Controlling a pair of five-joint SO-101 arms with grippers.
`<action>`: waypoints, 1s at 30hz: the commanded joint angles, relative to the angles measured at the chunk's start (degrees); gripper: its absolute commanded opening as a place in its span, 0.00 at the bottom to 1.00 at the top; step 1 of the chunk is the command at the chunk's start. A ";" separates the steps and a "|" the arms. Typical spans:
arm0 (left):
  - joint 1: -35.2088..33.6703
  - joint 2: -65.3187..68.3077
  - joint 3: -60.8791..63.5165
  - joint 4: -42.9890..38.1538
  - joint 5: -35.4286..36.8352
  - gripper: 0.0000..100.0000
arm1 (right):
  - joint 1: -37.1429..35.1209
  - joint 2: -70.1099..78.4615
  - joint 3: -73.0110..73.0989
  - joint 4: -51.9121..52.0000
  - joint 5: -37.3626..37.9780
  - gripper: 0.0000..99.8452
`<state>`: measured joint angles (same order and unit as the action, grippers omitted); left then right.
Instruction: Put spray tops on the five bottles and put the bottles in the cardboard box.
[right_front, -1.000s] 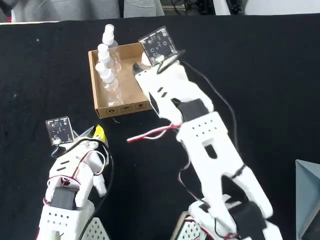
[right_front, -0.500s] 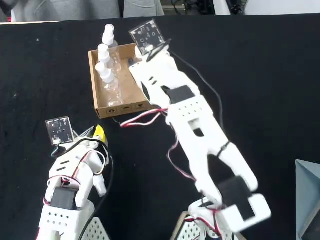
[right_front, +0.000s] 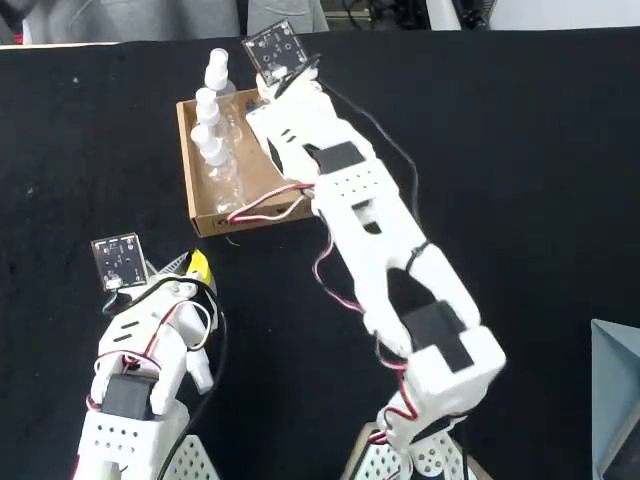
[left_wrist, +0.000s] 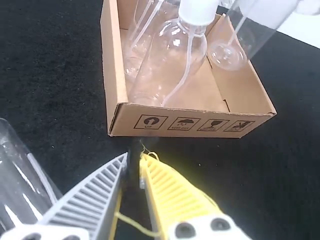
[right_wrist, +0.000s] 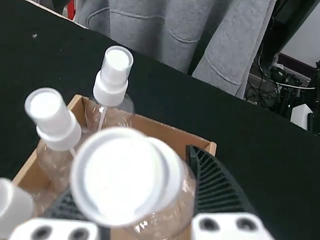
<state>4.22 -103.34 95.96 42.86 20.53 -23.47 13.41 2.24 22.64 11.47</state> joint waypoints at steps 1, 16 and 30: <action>-0.48 -0.35 1.54 -1.23 -0.79 0.03 | -0.44 1.63 -7.60 -1.93 0.00 0.10; 0.04 -0.35 1.54 -1.23 -0.79 0.03 | 2.29 19.38 -24.48 -1.85 -1.93 0.10; -0.13 -0.35 1.54 -1.23 -0.79 0.03 | 3.60 23.34 -27.03 -1.85 -5.54 0.10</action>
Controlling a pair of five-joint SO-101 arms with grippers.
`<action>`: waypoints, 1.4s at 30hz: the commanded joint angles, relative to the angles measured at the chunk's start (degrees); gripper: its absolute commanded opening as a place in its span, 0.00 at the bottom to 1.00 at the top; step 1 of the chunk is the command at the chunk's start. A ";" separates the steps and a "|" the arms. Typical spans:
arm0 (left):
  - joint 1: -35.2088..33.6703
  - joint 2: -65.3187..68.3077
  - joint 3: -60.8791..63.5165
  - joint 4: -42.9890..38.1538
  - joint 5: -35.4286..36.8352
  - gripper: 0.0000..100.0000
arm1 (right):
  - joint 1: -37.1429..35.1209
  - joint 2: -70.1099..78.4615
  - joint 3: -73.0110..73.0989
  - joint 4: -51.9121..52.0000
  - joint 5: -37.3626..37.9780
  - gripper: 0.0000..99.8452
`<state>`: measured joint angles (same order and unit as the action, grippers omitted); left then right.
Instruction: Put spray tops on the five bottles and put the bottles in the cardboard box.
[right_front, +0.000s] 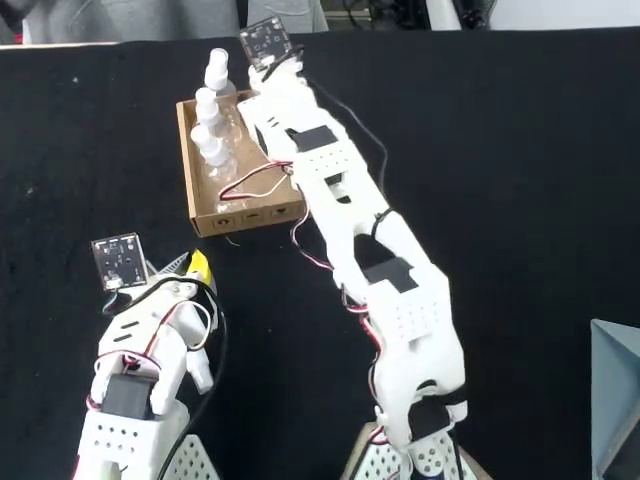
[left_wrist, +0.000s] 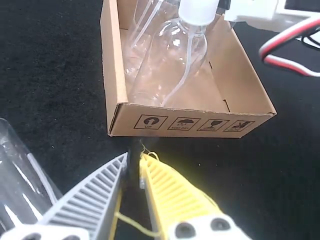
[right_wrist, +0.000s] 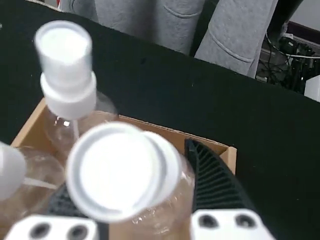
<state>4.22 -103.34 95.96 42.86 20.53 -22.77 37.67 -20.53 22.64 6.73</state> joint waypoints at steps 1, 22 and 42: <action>-0.13 -0.35 1.54 -1.23 -0.79 0.03 | 3.08 -0.92 -4.26 -1.85 -0.79 0.10; -0.40 -0.35 1.54 -1.23 -0.79 0.03 | 3.52 3.47 -4.00 -1.58 -0.35 0.10; -0.48 -0.35 1.54 -1.23 -0.79 0.03 | 3.34 3.38 -4.18 6.24 -0.79 0.38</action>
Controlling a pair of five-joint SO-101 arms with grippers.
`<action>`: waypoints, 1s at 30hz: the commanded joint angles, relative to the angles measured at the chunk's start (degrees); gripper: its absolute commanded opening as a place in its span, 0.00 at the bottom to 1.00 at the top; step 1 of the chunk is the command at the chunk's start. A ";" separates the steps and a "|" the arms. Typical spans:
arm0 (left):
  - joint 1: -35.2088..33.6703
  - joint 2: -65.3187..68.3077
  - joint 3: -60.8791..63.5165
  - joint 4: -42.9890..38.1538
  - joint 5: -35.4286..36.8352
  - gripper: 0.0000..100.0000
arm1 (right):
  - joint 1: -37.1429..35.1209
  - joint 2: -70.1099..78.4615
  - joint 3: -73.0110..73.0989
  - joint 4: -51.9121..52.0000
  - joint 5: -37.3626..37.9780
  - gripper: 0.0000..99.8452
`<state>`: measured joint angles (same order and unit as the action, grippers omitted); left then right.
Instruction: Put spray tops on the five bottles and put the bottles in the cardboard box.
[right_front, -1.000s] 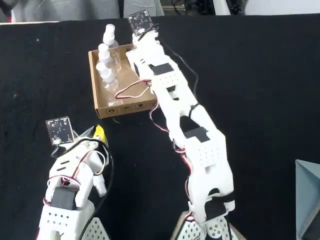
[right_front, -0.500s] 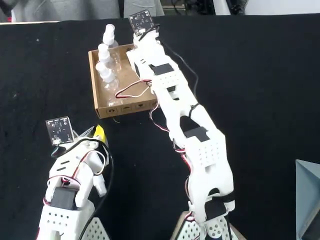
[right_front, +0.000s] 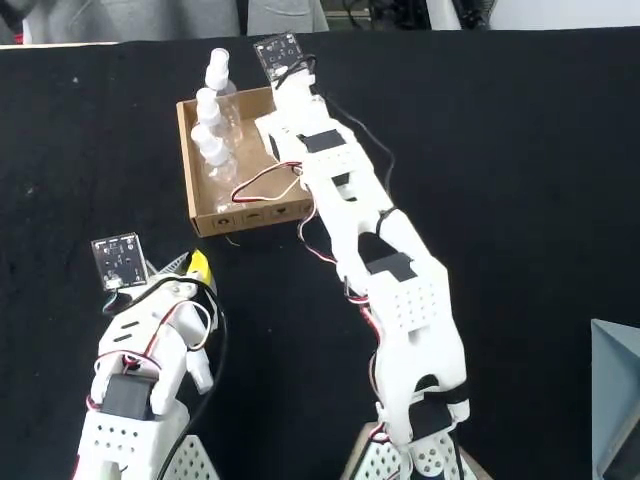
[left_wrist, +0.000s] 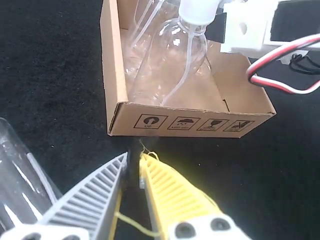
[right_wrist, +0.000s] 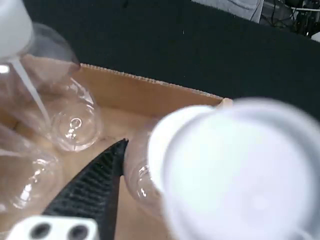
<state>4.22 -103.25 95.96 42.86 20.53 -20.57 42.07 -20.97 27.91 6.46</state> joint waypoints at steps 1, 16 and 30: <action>-0.48 -0.44 1.54 -1.23 -0.79 0.03 | 1.05 -1.01 -3.74 0.97 -0.53 0.38; -0.48 -0.44 1.54 -1.23 -0.79 0.03 | 1.32 -6.81 -3.21 11.34 -0.53 0.38; -0.48 -0.44 1.54 -1.23 -0.79 0.03 | 1.05 -11.30 -3.21 19.25 -0.53 0.38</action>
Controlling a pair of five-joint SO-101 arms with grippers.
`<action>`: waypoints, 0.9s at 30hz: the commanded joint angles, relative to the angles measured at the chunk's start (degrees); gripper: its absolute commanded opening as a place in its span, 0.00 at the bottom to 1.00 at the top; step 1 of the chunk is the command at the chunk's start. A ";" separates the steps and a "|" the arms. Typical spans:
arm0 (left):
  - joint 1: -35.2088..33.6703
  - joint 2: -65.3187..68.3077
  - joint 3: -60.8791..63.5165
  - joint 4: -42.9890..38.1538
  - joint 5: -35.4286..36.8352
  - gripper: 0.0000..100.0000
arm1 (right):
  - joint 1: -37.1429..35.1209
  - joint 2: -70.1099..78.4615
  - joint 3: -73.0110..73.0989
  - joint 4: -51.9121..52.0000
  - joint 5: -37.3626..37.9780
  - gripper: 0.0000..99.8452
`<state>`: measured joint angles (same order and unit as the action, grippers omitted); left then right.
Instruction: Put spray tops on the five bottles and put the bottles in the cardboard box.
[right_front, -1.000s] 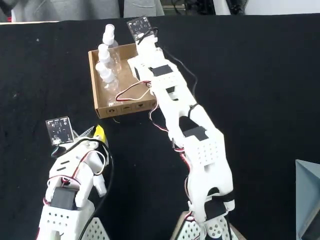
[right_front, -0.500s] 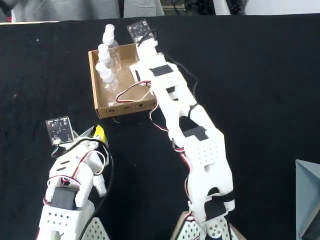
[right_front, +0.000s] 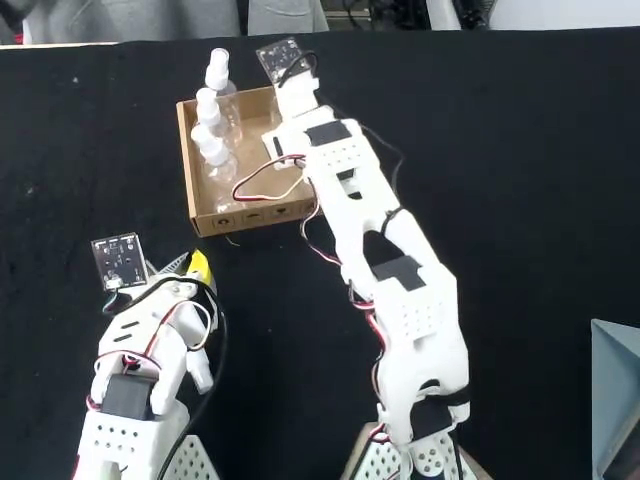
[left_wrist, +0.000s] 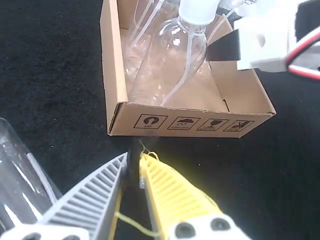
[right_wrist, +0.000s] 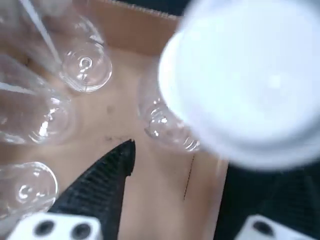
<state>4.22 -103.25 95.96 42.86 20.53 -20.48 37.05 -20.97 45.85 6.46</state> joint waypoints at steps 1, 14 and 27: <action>-0.48 -0.44 1.54 -1.23 -0.79 0.03 | 0.97 -6.55 -3.21 1.76 -0.53 0.38; -0.57 -0.44 1.36 -1.23 -0.79 0.03 | 0.79 -11.47 -3.30 8.62 -0.26 0.38; -0.57 -0.44 1.27 -1.23 -0.79 0.03 | -0.62 -19.91 -3.21 18.46 -0.09 0.38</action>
<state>4.22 -103.25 95.96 42.86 20.53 -20.48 23.43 -20.97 62.20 6.55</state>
